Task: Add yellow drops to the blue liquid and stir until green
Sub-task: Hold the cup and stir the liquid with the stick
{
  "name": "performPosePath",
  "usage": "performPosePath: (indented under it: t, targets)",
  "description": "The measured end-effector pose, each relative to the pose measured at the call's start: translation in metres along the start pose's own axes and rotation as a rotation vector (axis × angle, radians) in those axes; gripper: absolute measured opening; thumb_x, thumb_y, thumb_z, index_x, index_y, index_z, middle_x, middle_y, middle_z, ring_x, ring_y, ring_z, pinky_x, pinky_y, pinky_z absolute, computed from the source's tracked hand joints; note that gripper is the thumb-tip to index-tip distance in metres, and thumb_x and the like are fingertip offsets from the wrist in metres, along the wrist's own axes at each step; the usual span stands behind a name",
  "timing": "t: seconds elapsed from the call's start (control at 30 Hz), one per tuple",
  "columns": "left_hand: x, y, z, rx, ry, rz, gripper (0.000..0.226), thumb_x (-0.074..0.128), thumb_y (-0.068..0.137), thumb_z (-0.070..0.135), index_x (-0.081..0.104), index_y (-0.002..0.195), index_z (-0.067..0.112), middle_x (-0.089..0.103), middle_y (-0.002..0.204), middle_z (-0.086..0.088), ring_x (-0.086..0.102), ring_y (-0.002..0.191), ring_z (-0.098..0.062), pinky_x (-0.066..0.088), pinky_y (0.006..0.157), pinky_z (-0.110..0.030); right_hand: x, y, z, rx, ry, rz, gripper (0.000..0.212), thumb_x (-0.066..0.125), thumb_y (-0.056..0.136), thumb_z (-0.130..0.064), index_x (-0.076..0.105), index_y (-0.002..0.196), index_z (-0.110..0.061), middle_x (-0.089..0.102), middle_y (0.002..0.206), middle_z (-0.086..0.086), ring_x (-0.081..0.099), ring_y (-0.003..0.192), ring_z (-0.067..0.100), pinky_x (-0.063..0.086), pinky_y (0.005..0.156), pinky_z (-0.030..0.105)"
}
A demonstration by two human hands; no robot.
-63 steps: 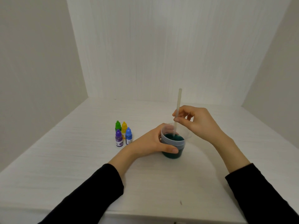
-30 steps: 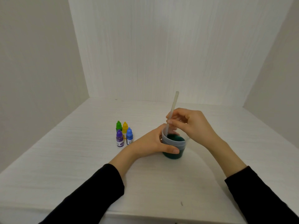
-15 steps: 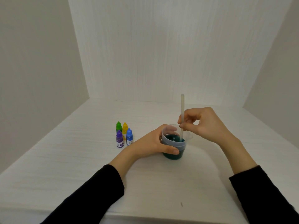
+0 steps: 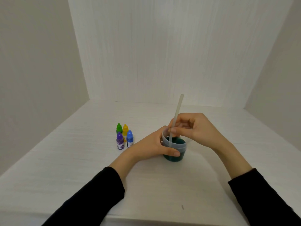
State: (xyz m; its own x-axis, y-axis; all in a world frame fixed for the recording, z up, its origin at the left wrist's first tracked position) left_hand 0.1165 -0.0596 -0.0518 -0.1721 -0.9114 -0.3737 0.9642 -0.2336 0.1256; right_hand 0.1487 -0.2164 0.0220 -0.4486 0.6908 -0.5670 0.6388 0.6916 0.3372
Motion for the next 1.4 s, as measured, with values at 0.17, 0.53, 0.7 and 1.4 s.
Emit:
performPosePath:
  t: [0.17, 0.53, 0.7, 1.4]
  targets:
    - [0.001, -0.001, 0.001, 0.005, -0.008, -0.002, 0.071, 0.081, 0.072, 0.023, 0.046, 0.134, 0.028, 0.059, 0.128, 0.013, 0.056, 0.118, -0.001, 0.047, 0.098, -0.024, 0.004, 0.004, 0.005, 0.007, -0.090, 0.080, 0.011, 0.069, 0.083, -0.018, 0.069, 0.090, -0.027, 0.074, 0.082, -0.008, 0.070, 0.080, 0.004, 0.055, 0.081, 0.021]
    - [0.001, -0.001, 0.000, -0.039, -0.002, -0.001, 0.069, 0.081, 0.065, 0.037, 0.050, 0.125, 0.031, 0.061, 0.120, 0.015, 0.058, 0.112, -0.001, 0.050, 0.092, -0.022, -0.008, 0.005, 0.006, -0.085, -0.390, 0.134, 0.018, 0.063, 0.087, -0.015, 0.061, 0.089, -0.033, 0.066, 0.085, -0.017, 0.063, 0.078, -0.001, 0.049, 0.074, 0.013]
    - [0.000, 0.000, -0.002, -0.043, 0.017, 0.014, 0.073, 0.082, 0.066, 0.037, 0.048, 0.130, 0.028, 0.060, 0.125, 0.012, 0.055, 0.118, -0.005, 0.048, 0.100, -0.028, -0.013, 0.000, 0.001, -0.075, -0.412, 0.127, 0.024, 0.064, 0.083, -0.010, 0.061, 0.078, -0.033, 0.068, 0.080, -0.008, 0.062, 0.073, 0.006, 0.052, 0.072, 0.025]
    - [0.002, -0.003, 0.007, 0.030, 0.001, -0.017, 0.070, 0.080, 0.077, 0.019, 0.044, 0.122, 0.059, 0.057, 0.125, 0.033, 0.052, 0.118, 0.010, 0.042, 0.090, -0.008, 0.011, 0.003, 0.000, -0.010, -0.130, 0.088, 0.013, 0.068, 0.084, -0.019, 0.069, 0.091, -0.029, 0.073, 0.084, -0.010, 0.068, 0.081, 0.003, 0.055, 0.079, 0.022]
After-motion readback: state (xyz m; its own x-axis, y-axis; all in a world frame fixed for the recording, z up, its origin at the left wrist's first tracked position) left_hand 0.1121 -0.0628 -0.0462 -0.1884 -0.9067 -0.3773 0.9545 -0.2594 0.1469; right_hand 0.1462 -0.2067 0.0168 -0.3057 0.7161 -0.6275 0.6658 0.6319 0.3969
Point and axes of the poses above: each hand's wrist, its own y-axis towards the middle knuckle, its own x-axis out of the palm, z = x × y, the point moved 2 cm from there along y, towards the middle knuckle
